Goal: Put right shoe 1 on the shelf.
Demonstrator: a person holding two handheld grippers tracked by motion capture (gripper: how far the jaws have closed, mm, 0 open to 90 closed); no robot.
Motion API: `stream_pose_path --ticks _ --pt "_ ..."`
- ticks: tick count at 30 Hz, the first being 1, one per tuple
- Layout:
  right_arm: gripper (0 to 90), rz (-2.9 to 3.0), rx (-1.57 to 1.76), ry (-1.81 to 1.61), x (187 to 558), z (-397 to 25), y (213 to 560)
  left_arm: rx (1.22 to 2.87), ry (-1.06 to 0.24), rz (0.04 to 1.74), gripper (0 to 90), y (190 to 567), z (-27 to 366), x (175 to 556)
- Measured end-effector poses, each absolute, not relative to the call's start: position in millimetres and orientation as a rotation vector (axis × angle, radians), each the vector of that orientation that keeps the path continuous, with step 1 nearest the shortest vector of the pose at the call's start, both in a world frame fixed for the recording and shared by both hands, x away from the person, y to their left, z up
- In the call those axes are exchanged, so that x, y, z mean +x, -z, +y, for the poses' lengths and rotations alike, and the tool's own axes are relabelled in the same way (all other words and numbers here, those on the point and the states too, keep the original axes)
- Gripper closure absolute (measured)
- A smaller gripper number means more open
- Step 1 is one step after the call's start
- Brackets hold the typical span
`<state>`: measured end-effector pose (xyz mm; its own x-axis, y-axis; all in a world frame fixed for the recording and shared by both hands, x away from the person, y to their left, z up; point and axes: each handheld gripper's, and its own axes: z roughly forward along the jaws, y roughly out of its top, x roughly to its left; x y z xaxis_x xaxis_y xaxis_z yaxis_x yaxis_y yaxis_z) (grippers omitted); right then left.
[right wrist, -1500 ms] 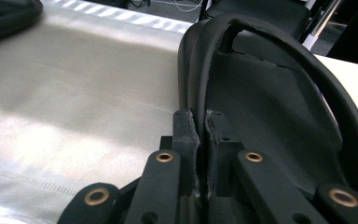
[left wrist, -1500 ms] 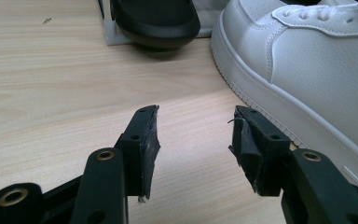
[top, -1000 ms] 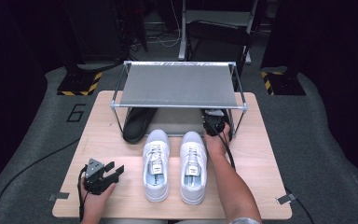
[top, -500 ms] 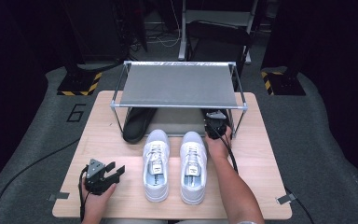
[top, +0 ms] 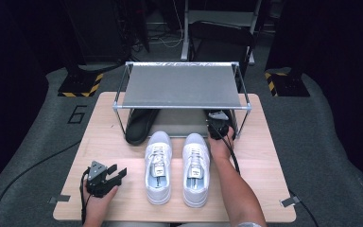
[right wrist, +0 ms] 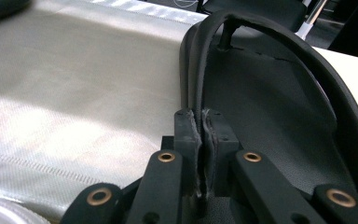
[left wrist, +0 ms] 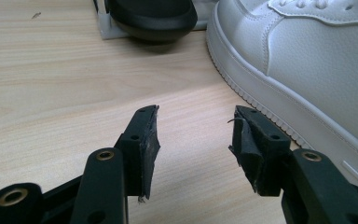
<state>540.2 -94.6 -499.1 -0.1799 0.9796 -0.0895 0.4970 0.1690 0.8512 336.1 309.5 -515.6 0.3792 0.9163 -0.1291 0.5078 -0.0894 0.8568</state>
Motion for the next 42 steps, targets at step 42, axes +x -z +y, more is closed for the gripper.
stream_pose_path --ticks 42 --pt "55.0 1.877 1.25 -1.078 452.8 -92.8 463.9 1.747 -0.574 1.248 50.3 514.9 303.5 336.1"
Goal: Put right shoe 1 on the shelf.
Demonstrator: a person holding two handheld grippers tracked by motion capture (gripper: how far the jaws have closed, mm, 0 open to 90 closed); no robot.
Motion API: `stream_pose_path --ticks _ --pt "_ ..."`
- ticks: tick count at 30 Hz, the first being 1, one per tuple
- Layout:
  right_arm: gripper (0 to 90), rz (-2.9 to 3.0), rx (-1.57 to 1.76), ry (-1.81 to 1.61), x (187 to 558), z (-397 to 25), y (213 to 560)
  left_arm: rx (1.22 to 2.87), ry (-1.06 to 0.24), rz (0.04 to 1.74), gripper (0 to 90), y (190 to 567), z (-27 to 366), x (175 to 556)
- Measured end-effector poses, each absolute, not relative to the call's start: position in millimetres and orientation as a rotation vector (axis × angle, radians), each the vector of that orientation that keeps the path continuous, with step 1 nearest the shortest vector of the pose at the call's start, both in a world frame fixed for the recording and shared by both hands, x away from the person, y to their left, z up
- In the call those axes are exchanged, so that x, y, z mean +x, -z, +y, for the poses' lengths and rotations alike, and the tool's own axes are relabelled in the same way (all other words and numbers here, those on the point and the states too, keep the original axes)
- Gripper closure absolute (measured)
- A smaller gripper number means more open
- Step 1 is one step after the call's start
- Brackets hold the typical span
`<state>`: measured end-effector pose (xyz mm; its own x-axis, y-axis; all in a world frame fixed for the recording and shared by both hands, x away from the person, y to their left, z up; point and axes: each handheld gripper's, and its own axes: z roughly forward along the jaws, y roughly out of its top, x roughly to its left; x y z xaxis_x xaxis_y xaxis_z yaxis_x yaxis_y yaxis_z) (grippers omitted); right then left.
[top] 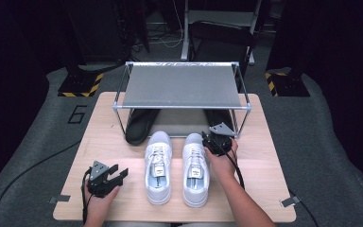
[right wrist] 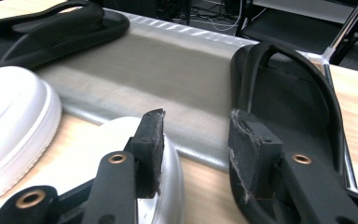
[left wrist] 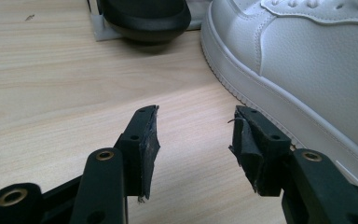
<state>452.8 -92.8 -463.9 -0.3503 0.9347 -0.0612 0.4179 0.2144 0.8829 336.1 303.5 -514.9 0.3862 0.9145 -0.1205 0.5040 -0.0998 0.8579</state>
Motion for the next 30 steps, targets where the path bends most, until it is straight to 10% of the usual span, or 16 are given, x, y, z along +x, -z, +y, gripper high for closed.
stream_pose_path --ticks 30 --pt "45.5 1.933 1.236 -1.121 374.8 -109.5 469.5 1.783 -0.538 1.209 50.2 503.3 292.9 337.9"
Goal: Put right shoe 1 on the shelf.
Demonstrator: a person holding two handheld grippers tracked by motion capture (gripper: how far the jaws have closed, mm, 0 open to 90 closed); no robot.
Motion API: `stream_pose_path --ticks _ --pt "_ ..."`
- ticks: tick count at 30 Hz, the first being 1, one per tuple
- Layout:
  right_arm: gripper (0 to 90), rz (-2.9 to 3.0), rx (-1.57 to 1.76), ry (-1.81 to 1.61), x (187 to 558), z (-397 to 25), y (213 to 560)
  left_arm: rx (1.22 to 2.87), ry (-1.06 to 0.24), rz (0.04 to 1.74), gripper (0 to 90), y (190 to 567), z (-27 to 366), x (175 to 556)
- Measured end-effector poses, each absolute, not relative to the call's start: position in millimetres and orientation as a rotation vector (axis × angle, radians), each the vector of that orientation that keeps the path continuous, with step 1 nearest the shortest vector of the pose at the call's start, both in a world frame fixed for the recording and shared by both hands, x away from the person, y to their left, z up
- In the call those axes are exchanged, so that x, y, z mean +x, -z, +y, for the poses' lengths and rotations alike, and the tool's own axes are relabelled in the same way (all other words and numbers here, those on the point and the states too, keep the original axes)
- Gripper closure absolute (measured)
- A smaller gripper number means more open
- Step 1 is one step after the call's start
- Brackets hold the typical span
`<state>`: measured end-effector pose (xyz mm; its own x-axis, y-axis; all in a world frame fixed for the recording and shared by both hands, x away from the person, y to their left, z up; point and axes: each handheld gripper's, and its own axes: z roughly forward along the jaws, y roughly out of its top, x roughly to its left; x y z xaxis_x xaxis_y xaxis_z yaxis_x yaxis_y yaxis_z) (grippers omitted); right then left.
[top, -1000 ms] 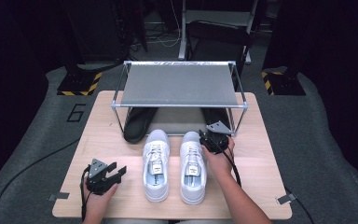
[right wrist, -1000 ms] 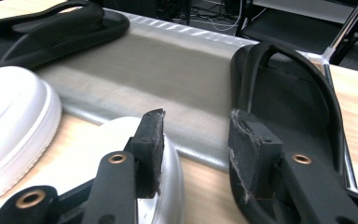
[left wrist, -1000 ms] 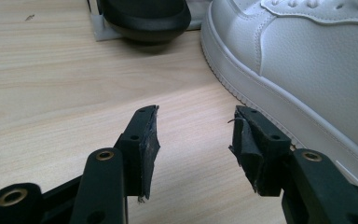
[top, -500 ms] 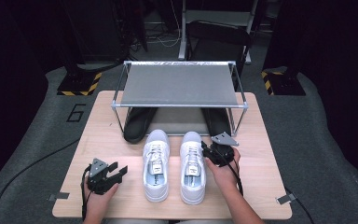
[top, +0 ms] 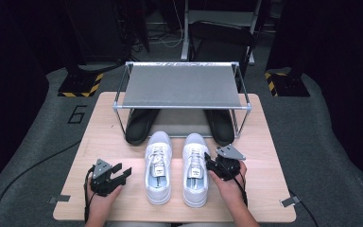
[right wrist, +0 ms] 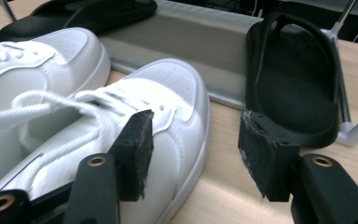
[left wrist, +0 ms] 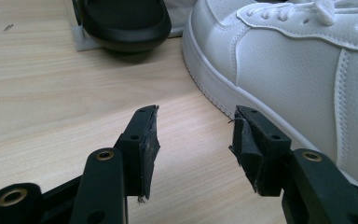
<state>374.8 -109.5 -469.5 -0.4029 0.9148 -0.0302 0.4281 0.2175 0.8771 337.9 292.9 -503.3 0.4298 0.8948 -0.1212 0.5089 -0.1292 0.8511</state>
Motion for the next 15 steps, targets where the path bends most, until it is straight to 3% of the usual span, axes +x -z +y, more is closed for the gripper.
stream_pose_path --ticks 15 --pt "44.5 1.917 1.257 -1.174 356.7 -117.3 464.4 1.793 -0.489 1.163 49.3 483.4 283.6 337.9"
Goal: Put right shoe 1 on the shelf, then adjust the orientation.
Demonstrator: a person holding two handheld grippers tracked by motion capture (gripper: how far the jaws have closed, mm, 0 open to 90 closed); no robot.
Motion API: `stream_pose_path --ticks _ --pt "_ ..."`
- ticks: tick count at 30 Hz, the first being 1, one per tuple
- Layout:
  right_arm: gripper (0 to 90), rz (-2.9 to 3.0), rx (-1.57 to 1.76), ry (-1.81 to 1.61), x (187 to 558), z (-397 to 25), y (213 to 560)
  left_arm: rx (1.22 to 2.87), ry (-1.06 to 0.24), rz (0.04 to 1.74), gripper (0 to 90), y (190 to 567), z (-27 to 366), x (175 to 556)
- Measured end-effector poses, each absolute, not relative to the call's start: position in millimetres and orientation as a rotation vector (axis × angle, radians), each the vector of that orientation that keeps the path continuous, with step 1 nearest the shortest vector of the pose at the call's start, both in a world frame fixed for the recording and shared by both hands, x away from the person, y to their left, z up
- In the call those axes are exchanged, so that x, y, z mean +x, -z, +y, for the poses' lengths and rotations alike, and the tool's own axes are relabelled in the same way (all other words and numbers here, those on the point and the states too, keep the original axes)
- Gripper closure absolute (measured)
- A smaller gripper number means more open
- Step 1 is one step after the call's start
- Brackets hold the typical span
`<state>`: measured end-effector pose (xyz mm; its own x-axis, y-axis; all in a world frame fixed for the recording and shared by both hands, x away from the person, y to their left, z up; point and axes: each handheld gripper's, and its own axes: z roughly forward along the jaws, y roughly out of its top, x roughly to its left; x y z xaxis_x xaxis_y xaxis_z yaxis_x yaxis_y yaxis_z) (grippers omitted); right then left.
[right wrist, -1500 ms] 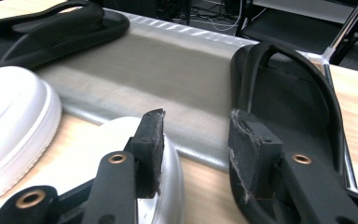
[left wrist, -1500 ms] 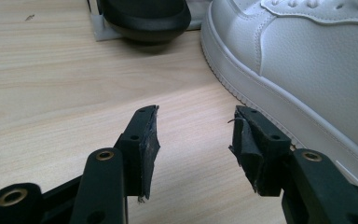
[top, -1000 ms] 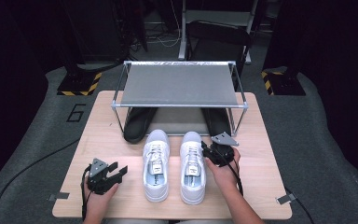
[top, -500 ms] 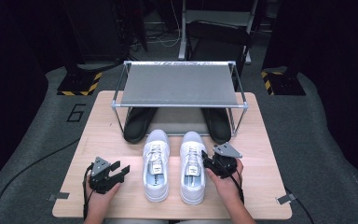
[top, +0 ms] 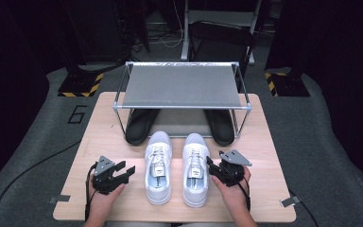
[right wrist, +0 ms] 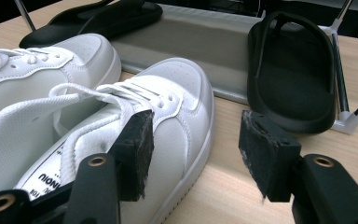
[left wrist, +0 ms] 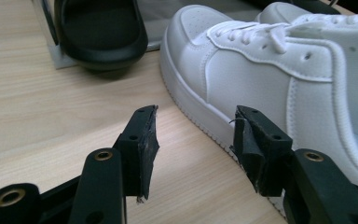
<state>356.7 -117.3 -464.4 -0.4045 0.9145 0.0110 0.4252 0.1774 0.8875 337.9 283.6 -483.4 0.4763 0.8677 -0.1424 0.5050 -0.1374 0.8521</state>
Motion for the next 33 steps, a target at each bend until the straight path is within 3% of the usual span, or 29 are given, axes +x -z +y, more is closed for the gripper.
stream_pose_path --ticks 17,33 --pt "42.4 1.923 1.247 -1.234 340.2 -118.6 458.5 1.791 -0.442 1.075 48.9 463.3 271.8 332.3" --pt "39.2 1.929 1.22 -1.232 334.7 -121.1 461.7 1.835 -0.355 1.033 40.4 457.9 242.1 328.3"
